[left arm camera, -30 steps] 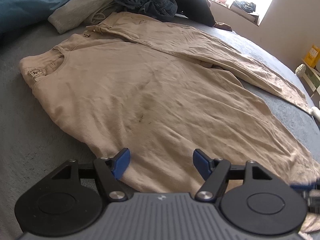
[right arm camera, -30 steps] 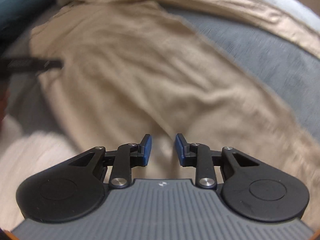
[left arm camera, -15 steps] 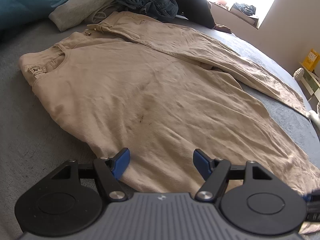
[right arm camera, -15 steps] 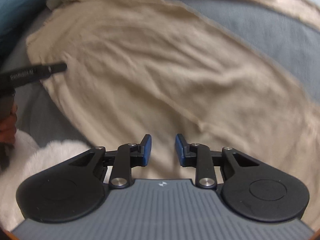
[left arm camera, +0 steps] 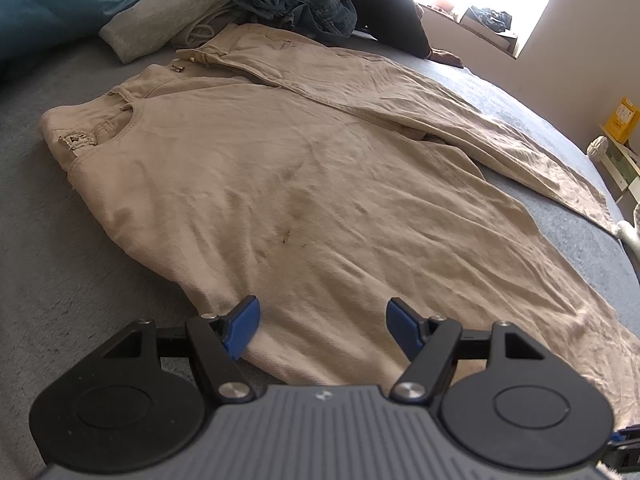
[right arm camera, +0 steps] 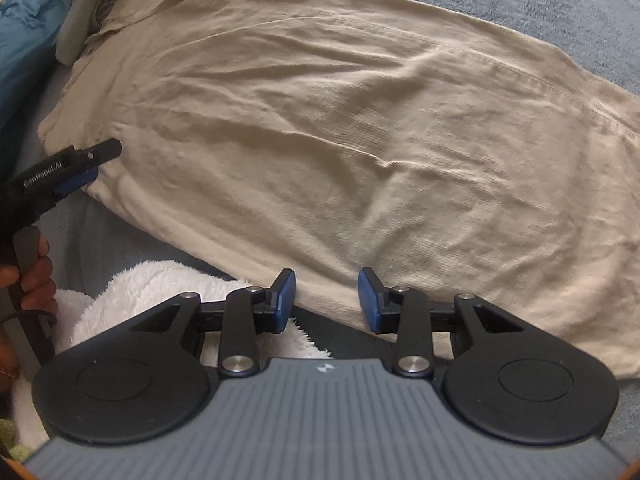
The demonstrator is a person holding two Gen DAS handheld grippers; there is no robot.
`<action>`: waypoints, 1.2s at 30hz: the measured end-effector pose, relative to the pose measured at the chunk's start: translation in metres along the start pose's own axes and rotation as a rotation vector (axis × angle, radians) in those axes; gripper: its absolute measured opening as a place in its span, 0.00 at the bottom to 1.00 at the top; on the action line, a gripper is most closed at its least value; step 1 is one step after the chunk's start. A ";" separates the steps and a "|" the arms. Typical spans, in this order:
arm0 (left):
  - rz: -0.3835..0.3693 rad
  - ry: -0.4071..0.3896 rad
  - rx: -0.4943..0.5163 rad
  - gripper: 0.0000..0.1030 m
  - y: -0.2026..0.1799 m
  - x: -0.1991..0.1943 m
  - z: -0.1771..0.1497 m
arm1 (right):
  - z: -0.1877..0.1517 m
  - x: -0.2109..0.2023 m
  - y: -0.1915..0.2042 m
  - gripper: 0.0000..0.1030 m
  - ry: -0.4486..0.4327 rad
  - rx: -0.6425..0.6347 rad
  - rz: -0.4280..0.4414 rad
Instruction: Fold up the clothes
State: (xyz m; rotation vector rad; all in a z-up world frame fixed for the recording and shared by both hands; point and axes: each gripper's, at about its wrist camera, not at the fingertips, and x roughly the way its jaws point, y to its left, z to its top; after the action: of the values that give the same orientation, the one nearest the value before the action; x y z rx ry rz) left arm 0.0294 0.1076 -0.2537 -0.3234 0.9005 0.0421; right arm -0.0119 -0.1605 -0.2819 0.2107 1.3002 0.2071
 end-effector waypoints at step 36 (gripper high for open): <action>0.006 -0.007 -0.026 0.69 0.005 -0.004 -0.001 | -0.017 -0.007 -0.010 0.39 -0.119 -0.028 -0.197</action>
State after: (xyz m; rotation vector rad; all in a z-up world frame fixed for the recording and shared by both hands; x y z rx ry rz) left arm 0.0252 0.1121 -0.2523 -0.3445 0.8941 0.0606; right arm -0.0292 -0.1717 -0.2827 0.0688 1.1901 0.0439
